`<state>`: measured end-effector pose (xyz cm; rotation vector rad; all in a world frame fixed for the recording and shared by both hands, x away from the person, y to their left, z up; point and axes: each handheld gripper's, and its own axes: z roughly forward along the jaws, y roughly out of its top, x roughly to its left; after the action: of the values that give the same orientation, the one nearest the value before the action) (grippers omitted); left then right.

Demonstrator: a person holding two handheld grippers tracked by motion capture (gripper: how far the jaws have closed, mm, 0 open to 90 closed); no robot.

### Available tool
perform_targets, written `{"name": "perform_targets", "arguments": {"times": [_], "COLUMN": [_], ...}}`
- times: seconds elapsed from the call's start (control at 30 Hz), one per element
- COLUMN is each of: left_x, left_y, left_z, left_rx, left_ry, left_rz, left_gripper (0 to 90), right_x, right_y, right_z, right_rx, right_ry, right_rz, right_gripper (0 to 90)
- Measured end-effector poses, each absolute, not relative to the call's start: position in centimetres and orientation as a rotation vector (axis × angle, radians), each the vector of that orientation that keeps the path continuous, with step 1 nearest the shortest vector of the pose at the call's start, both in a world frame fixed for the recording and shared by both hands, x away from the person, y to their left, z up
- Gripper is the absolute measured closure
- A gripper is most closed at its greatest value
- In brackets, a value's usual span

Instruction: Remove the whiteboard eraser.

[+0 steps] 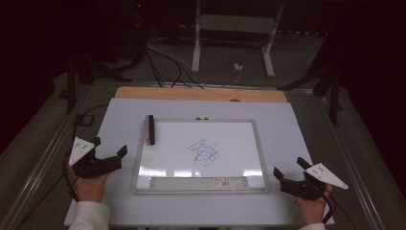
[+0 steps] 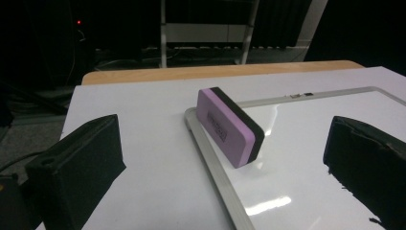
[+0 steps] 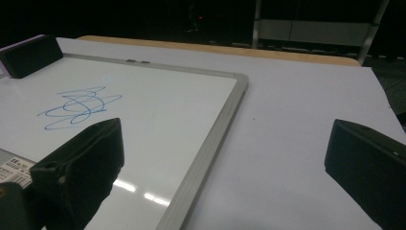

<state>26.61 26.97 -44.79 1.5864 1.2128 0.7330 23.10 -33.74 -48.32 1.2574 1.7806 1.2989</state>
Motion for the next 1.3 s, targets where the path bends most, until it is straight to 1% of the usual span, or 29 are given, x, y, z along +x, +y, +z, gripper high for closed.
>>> {"name": "perform_targets", "arguments": {"times": [0.47,0.83,1.3], "left_x": [27.6,28.4,31.2], "left_y": [25.6,25.1,22.6], "left_z": [-44.1,-43.7,-43.3], "left_rx": [1.617,1.603,1.623], "left_ry": [1.163,1.146,1.103], "left_rz": [0.743,0.739,0.744], "left_gripper": [0.8,0.8,0.8], "right_x": [23.3,23.4,23.8], "right_y": [-33.7,-33.9,-34.6], "right_z": [-48.3,-48.5,-48.8], "right_rx": [1.254,1.265,1.284], "right_ry": [1.774,1.771,1.765], "right_rz": [1.302,1.296,1.307], "right_gripper": [0.2,0.2,0.3]}}
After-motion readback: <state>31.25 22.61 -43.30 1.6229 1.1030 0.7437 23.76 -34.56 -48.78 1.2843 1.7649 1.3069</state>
